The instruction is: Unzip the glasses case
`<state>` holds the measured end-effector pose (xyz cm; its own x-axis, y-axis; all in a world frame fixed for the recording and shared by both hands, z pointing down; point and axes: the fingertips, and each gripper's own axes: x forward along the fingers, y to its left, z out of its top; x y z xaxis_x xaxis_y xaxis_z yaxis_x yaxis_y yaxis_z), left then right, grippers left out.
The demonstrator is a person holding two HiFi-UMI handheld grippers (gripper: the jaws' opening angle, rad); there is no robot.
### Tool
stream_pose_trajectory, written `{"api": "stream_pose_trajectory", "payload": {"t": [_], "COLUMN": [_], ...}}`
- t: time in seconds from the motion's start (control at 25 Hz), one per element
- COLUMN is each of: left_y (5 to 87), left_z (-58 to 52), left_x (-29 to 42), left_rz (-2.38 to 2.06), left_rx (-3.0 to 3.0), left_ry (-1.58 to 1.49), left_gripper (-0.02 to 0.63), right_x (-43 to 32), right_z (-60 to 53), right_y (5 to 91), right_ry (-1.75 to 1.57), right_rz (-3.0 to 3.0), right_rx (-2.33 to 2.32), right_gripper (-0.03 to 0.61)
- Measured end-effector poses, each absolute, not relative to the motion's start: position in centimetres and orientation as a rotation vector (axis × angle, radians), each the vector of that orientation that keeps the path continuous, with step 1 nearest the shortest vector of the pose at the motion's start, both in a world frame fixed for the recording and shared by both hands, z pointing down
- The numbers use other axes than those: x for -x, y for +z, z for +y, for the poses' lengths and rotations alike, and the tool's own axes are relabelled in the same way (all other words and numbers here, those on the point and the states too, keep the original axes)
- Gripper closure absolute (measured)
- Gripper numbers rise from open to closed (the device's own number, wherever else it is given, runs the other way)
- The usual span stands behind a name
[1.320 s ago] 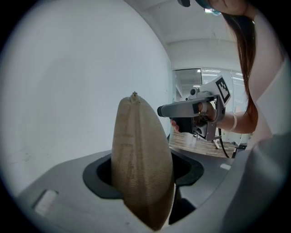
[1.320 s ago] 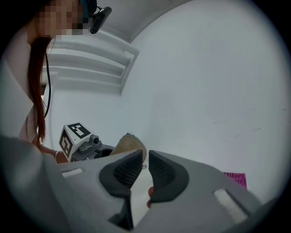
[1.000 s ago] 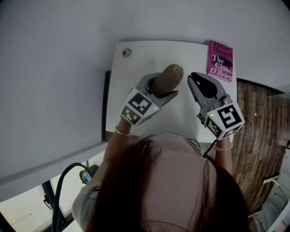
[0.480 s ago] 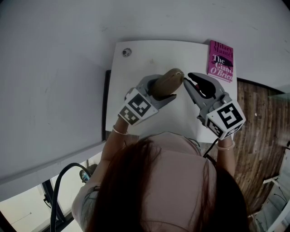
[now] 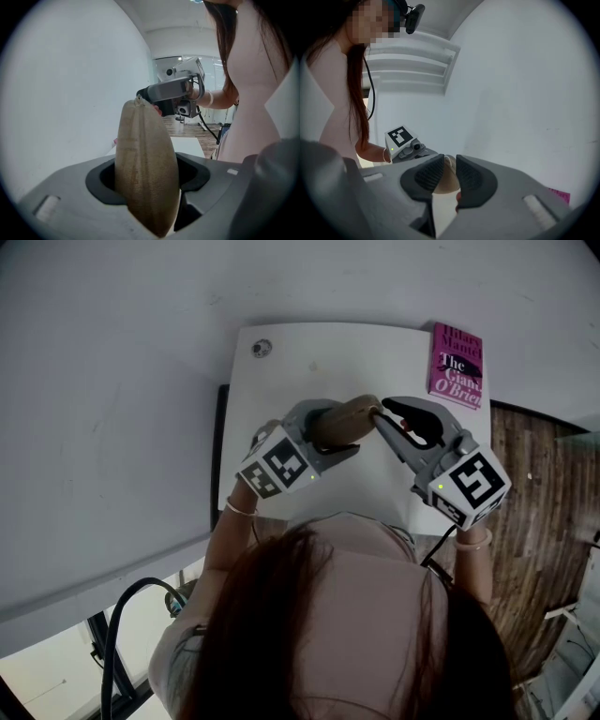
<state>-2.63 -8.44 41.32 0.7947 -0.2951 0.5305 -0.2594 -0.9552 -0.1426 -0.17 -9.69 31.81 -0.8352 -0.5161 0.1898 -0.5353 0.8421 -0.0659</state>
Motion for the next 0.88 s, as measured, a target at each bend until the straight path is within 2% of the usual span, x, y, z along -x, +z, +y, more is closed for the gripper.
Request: {"api": "stream_pose_trajectory", "payload": {"t": [0.64, 0.88], "left_y": [42.0, 42.1], "left_z": [-6.3, -6.2], "left_x": [3.2, 3.4], "left_rz": [0.192, 0.183], "left_rx": [2.868, 2.856], "left_ry": [-1.025, -1.072], "left_gripper": [0.325, 0.325], "right_x": [1.1, 1.1], "right_z": [-7.3, -7.2], "right_y": [32.4, 32.5], "right_ry": [0.170, 0.125], "right_rz": [-2.857, -2.852], "right_rx": [-0.552, -0.535], "right_gripper": [0.491, 0.509]}}
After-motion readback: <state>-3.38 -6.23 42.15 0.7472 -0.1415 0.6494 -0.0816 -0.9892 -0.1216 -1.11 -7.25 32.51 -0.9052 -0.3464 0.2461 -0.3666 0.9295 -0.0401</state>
